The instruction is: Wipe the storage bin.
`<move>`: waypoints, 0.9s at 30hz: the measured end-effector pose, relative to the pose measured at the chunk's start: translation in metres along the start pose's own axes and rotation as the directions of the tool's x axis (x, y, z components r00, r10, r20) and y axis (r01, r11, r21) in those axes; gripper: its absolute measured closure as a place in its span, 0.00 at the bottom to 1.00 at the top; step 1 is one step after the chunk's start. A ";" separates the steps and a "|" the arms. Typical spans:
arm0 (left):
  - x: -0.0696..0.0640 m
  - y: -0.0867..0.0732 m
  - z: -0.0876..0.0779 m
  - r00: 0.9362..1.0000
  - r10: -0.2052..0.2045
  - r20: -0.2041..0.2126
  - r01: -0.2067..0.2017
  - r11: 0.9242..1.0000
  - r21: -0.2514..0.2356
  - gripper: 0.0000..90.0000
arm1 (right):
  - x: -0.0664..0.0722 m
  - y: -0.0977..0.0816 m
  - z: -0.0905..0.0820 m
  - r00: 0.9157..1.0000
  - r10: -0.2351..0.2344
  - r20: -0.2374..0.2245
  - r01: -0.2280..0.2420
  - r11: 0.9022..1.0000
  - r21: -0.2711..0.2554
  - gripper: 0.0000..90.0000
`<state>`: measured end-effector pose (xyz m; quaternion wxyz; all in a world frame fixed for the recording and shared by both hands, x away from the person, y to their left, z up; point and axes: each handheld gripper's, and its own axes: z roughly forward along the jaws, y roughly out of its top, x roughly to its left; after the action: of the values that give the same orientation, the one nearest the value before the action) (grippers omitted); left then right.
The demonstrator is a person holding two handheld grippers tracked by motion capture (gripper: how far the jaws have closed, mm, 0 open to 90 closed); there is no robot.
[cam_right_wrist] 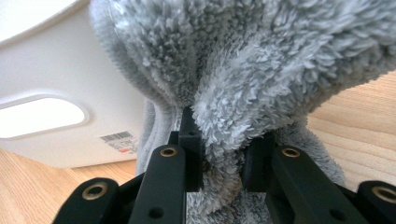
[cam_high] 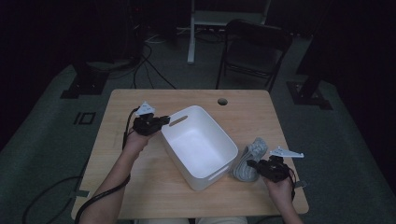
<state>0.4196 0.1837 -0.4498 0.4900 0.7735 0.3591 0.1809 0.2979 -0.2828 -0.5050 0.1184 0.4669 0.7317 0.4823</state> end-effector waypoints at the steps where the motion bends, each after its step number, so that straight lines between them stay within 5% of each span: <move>1: 0.000 0.000 -0.001 1.000 -0.001 -0.003 0.001 1.000 0.000 0.94 | 0.000 0.000 0.000 1.000 -0.001 0.000 0.001 1.000 -0.002 0.83; 7: 0.005 0.005 0.001 1.000 -0.013 0.019 0.013 1.000 -0.013 0.82 | 0.002 0.000 -0.002 1.000 -0.001 -0.005 0.000 1.000 -0.007 0.83; 14: 0.004 0.010 0.012 0.999 0.010 0.038 -0.011 1.000 0.024 0.83 | 0.000 -0.001 -0.002 1.000 0.003 -0.003 -0.003 1.000 -0.002 0.83; 21: 0.001 0.004 0.008 1.000 -0.018 -0.012 0.018 1.000 0.015 0.94 | 0.002 -0.001 -0.003 1.000 0.003 -0.006 -0.003 1.000 -0.002 0.82; 27: 0.002 -0.013 -0.024 0.991 -0.088 -0.102 0.089 0.996 0.007 0.96 | 0.006 0.000 -0.004 1.000 -0.003 -0.011 0.002 1.000 -0.002 0.83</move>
<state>0.4007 0.2036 -0.4500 0.4742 0.7494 0.4184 0.1961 0.2920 -0.2807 -0.5017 0.1155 0.4632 0.7323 0.4856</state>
